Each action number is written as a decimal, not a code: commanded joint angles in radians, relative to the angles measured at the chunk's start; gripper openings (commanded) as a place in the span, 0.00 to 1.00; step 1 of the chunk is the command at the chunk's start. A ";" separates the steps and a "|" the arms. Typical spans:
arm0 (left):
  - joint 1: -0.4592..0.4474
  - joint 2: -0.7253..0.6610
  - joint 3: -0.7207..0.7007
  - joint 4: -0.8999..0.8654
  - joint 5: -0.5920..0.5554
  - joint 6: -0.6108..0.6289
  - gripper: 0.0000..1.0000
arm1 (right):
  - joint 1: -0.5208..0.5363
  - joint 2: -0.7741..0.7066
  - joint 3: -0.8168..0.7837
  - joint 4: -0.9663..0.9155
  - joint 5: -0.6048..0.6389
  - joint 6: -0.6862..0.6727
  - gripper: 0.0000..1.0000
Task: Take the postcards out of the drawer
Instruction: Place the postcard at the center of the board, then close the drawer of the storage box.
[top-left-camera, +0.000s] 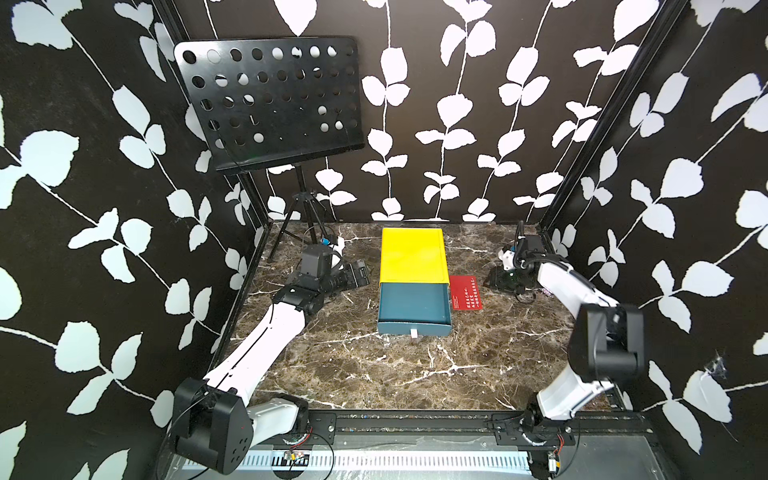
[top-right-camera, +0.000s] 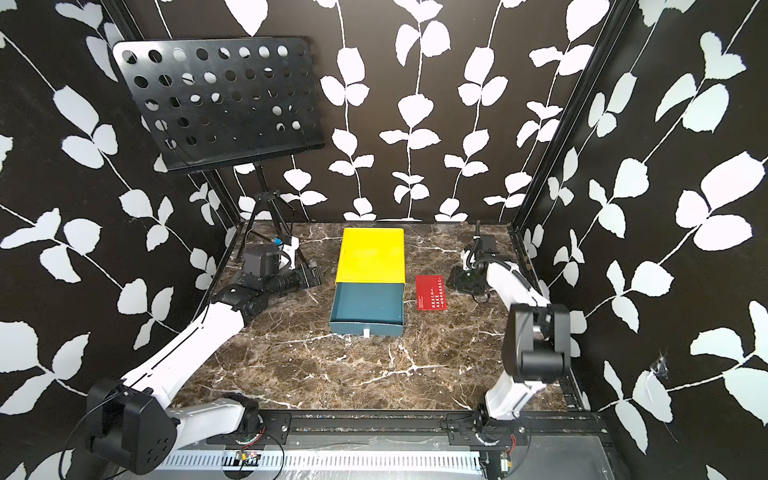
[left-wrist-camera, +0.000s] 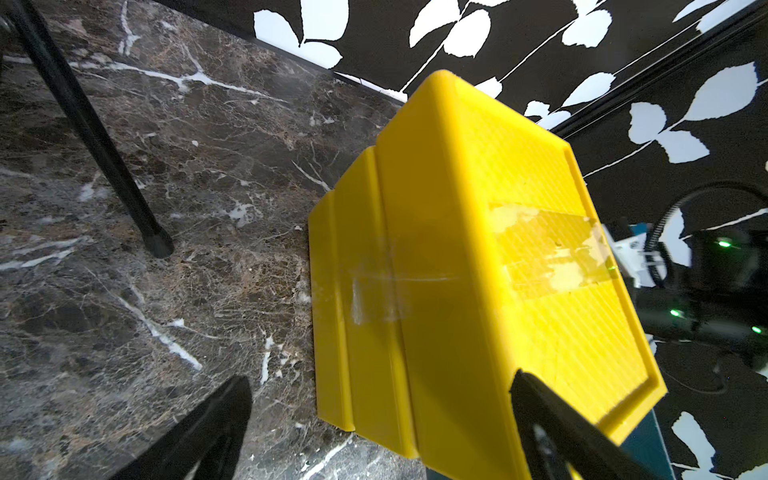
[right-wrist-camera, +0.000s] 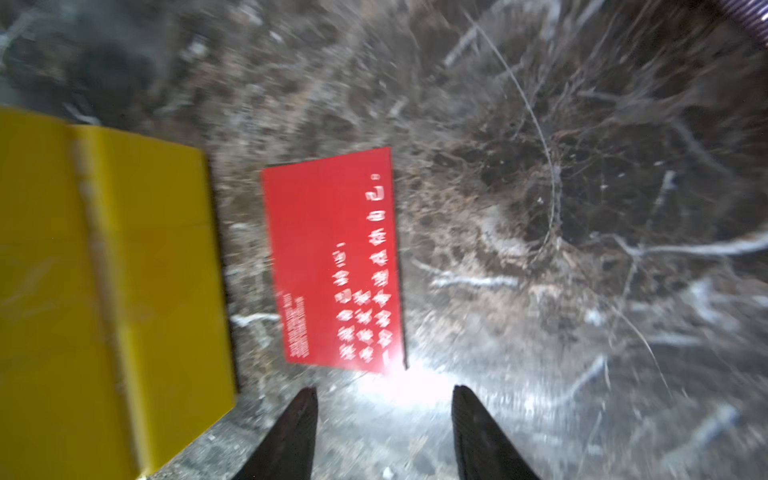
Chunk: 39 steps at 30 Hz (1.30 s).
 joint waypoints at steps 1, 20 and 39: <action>0.008 0.007 0.027 0.018 0.014 0.011 0.99 | 0.052 -0.134 -0.047 -0.053 0.044 0.028 0.54; 0.011 0.014 0.021 0.055 0.039 -0.028 0.99 | 0.622 -0.605 0.094 -0.177 0.015 0.206 0.64; 0.092 -0.061 0.003 -0.051 -0.001 0.006 0.99 | 1.086 -0.321 0.154 -0.042 0.226 0.317 0.63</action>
